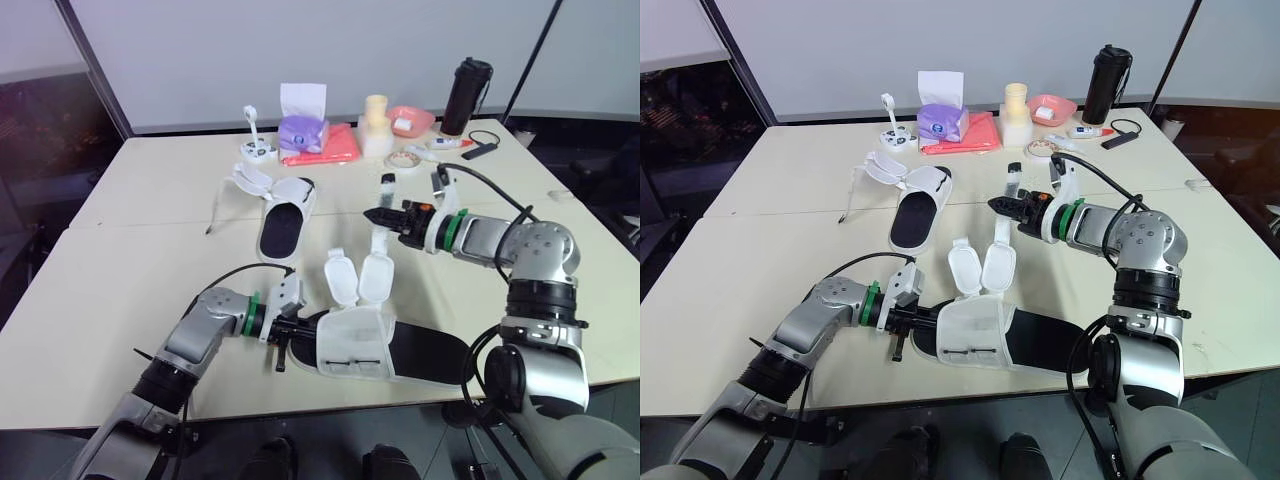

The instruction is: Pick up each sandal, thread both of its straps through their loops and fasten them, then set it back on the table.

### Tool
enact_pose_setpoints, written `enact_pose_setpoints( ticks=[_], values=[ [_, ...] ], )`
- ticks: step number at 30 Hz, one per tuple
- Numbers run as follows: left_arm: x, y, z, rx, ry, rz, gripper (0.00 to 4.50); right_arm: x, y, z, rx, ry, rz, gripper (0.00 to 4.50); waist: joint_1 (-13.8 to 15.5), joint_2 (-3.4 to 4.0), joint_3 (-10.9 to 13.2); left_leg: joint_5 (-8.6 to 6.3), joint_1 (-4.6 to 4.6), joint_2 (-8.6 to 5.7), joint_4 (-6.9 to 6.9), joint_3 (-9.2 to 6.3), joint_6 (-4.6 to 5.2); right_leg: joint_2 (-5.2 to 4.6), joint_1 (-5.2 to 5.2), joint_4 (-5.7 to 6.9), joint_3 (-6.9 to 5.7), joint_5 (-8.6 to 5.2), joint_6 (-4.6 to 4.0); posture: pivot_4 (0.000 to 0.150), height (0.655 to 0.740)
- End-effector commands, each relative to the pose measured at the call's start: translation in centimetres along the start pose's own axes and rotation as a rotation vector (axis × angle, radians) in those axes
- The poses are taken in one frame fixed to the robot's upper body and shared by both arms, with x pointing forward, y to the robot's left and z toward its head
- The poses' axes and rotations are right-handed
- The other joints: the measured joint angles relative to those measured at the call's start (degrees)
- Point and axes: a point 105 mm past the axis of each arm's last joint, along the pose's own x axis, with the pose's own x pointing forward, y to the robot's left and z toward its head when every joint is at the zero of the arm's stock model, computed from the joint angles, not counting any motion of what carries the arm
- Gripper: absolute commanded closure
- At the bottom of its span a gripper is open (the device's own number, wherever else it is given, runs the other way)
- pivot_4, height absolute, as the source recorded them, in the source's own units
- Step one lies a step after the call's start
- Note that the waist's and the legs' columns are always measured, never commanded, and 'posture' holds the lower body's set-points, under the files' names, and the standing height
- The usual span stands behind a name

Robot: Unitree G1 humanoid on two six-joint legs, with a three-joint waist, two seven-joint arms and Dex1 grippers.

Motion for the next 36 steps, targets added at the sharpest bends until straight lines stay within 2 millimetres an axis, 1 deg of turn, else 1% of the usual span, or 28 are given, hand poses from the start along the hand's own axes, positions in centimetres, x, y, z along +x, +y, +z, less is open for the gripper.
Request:
enact_pose_setpoints(
  ticks=[1,2,3,4,6,7,9,10,11,14,16,18,21,24,25,26,30,31,32,33,34,36],
  values=[
    [0.3,-0.2,-0.6,-0.011,0.023,0.000,4.50,-1.3,3.3,1.4,-0.088,-0.054,0.118,4.45,0.0,0.00,0.0,0.00,0.00,0.01,-0.01,-0.01,0.00,0.00,0.00,0.00,0.00,0.00,0.00,0.150,0.7344],
    [0.3,-0.2,-0.6,-0.011,0.024,-0.001,4.50,-1.6,4.1,1.2,-0.113,-0.051,0.149,4.45,0.0,0.00,0.0,0.00,0.00,0.01,-0.02,-0.01,0.00,0.00,-0.01,-0.01,0.00,0.00,0.00,0.150,0.7344],
    [0.3,-0.2,-0.6,-0.013,0.024,-0.002,4.50,-2.3,5.4,0.7,-0.163,-0.045,0.209,4.45,0.1,0.00,0.0,0.00,0.00,0.02,-0.02,-0.01,0.00,0.00,-0.01,-0.01,0.00,0.00,0.00,0.150,0.7344],
    [0.3,-0.1,-0.6,-0.013,0.026,-0.003,4.50,-3.2,6.9,0.0,-0.238,-0.041,0.268,4.45,0.2,0.00,0.0,0.00,0.00,0.03,-0.02,-0.01,0.00,0.00,-0.01,-0.01,0.00,0.00,0.00,0.150,0.7344],
    [0.3,-0.1,-0.6,-0.014,0.028,-0.004,4.50,-4.4,9.1,-1.6,-0.358,-0.021,0.354,4.45,0.2,0.00,0.0,0.00,-0.03,0.07,-0.05,-0.04,0.00,0.00,-0.03,-0.03,-0.01,-0.01,0.01,0.150,0.7344],
    [0.3,0.0,-0.6,-0.014,0.029,-0.005,4.50,-4.8,9.8,-2.3,-0.398,-0.011,0.382,4.45,0.2,0.00,0.0,0.00,-0.04,0.07,-0.06,-0.04,0.00,-0.01,-0.03,-0.03,0.00,-0.01,0.01,0.150,0.7344],
    [0.2,0.0,-0.6,-0.014,0.032,-0.005,4.50,-6.3,11.6,-4.5,-0.551,0.019,0.449,4.45,0.1,0.00,0.0,-0.01,-0.04,0.06,-0.05,-0.03,0.01,-0.01,-0.03,-0.04,-0.01,-0.01,0.02,0.150,0.7344],
    [0.1,0.1,-0.6,-0.015,0.033,-0.006,4.50,-6.7,12.0,-5.3,-0.601,0.032,0.467,4.45,0.1,0.00,0.0,0.00,-0.04,0.06,-0.05,-0.03,0.01,-0.01,-0.03,-0.04,-0.01,-0.01,0.02,0.150,0.7344],
    [0.1,0.1,-0.7,-0.016,0.035,-0.006,4.50,-7.2,12.3,-6.6,-0.680,0.066,0.472,4.45,0.1,-0.01,0.0,-0.01,-0.04,0.06,-0.05,-0.03,0.01,0.00,-0.02,-0.05,-0.03,-0.01,0.02,0.150,0.7344],
    [-0.1,0.0,-0.7,-0.019,0.040,-0.008,4.50,-8.1,12.0,-9.4,-0.822,0.170,0.474,4.45,0.0,-0.02,0.0,-0.01,-0.04,0.02,-0.05,0.02,0.01,0.00,-0.02,-0.08,-0.03,-0.02,0.03,0.150,0.7344],
    [-0.2,0.1,-0.8,-0.021,0.046,-0.011,4.50,-8.4,11.0,-11.2,-0.910,0.258,0.449,4.45,0.0,-0.03,0.0,-0.01,-0.03,0.02,-0.05,0.03,0.01,0.01,-0.03,-0.09,-0.04,-0.02,0.04,0.150,0.7344],
    [-0.3,0.1,-0.9,-0.024,0.051,-0.013,4.50,-8.6,9.5,-13.0,-0.954,0.342,0.439,4.45,0.0,-0.06,0.0,-0.02,-0.02,0.04,-0.05,0.04,0.01,0.02,-0.02,-0.10,-0.05,-0.02,0.03,0.150,0.7344],
    [-0.4,0.1,-1.0,-0.025,0.060,-0.015,4.50,-8.7,7.9,-14.6,-0.999,0.410,0.450,4.45,-0.1,-0.09,0.0,-0.02,-0.02,0.04,-0.05,0.07,0.01,0.01,-0.01,-0.12,-0.05,-0.03,0.04,0.150,0.7344],
    [-0.6,0.3,-1.0,-0.025,0.066,-0.012,4.50,-8.5,7.0,-15.3,-1.013,0.429,0.464,4.45,-0.1,-0.09,0.0,-0.02,-0.01,0.08,-0.05,0.08,0.01,0.02,-0.01,-0.12,-0.05,-0.03,0.03,0.150,0.7344],
    [-0.6,0.3,-0.9,-0.025,0.067,-0.011,4.50,-8.5,6.9,-15.4,-1.018,0.434,0.469,3.88,0.0,-0.09,0.0,-0.02,-0.01,0.08,-0.05,0.08,0.00,0.02,-0.01,-0.12,-0.05,-0.03,0.03,0.150,0.7344],
    [-0.6,0.3,-0.9,-0.025,0.068,-0.010,4.50,-8.5,6.8,-15.6,-1.012,0.442,0.479,3.67,0.0,-0.10,0.0,-0.02,-0.01,0.09,-0.05,0.08,0.00,0.02,-0.01,-0.12,-0.05,-0.03,0.03,0.150,0.7344],
    [-0.8,0.4,-1.0,-0.028,0.071,-0.007,4.50,-8.8,6.6,-15.7,-1.046,0.455,0.493,1.71,0.1,-0.10,0.0,-0.02,-0.02,0.11,-0.05,0.05,0.00,0.01,0.00,-0.15,-0.05,-0.03,0.02,0.150,0.7344],
    [-0.8,0.4,-1.0,-0.028,0.071,-0.006,4.50,-9.1,6.5,-15.8,-1.060,0.469,0.496,1.22,0.2,-0.10,0.0,-0.02,-0.02,0.11,-0.05,0.04,0.00,0.01,0.00,-0.15,-0.05,-0.03,0.02,0.150,0.7344],
    [-0.8,0.4,-1.1,-0.029,0.072,-0.006,4.50,-9.5,6.4,-15.9,-1.076,0.494,0.500,0.61,0.2,-0.10,0.0,-0.02,-0.02,0.11,-0.05,0.04,0.00,0.01,0.00,-0.15,-0.05,-0.03,0.02,0.150,0.7344],
    [-0.8,0.4,-1.1,-0.029,0.072,-0.006,4.50,-10.0,6.3,-16.0,-1.086,0.519,0.503,0.20,0.2,-0.10,0.0,-0.02,-0.02,0.11,-0.05,0.04,0.00,0.01,0.00,-0.15,-0.05,-0.03,0.02,0.150,0.7344],
    [-0.8,0.4,-1.1,-0.029,0.072,-0.006,4.50,-10.6,6.1,-16.1,-1.091,0.547,0.505,0.04,0.2,-0.10,0.0,-0.02,-0.02,0.11,-0.05,0.04,0.00,0.00,0.01,-0.16,-0.05,-0.03,0.02,0.150,0.7344],
    [-0.7,0.5,-1.1,-0.027,0.071,-0.008,4.50,-11.8,5.7,-16.1,-1.093,0.602,0.492,0.04,0.2,-0.11,0.0,-0.02,-0.02,0.11,-0.05,0.04,0.00,0.00,0.02,-0.17,-0.06,-0.03,0.02,0.150,0.7344]
  ],
)
